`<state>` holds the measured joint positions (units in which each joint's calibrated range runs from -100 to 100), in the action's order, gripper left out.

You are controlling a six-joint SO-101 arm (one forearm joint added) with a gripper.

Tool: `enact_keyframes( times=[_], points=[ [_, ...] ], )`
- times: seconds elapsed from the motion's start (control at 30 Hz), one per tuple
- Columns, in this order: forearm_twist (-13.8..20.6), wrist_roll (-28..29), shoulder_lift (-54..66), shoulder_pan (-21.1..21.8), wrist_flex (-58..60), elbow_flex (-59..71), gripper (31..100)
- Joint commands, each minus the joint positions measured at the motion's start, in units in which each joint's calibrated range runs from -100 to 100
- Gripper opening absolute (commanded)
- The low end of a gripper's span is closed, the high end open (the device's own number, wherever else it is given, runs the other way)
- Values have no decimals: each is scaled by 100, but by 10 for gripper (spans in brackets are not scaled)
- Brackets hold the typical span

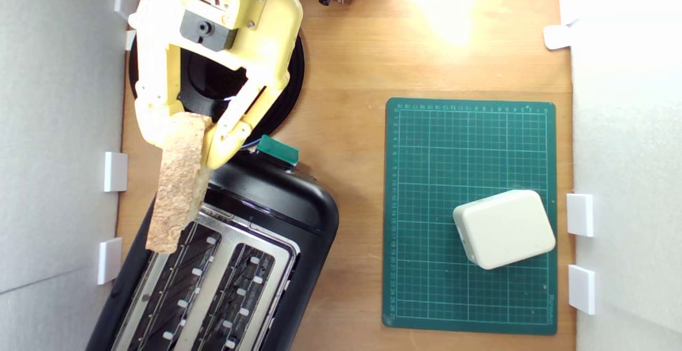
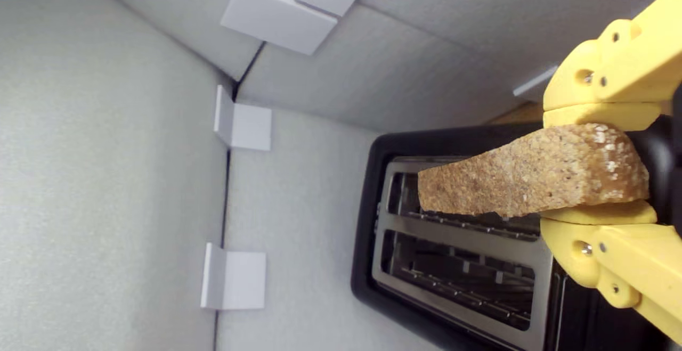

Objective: Pick bread and place in toaster

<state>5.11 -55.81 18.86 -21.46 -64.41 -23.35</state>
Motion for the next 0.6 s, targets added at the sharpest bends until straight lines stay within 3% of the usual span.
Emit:
enact_keyframes(
  times=[0.0,0.57],
  points=[
    [-30,12,44,-53,-155,-339,562],
    [-30,164,-355,19,-138,-802,562]
  ],
)
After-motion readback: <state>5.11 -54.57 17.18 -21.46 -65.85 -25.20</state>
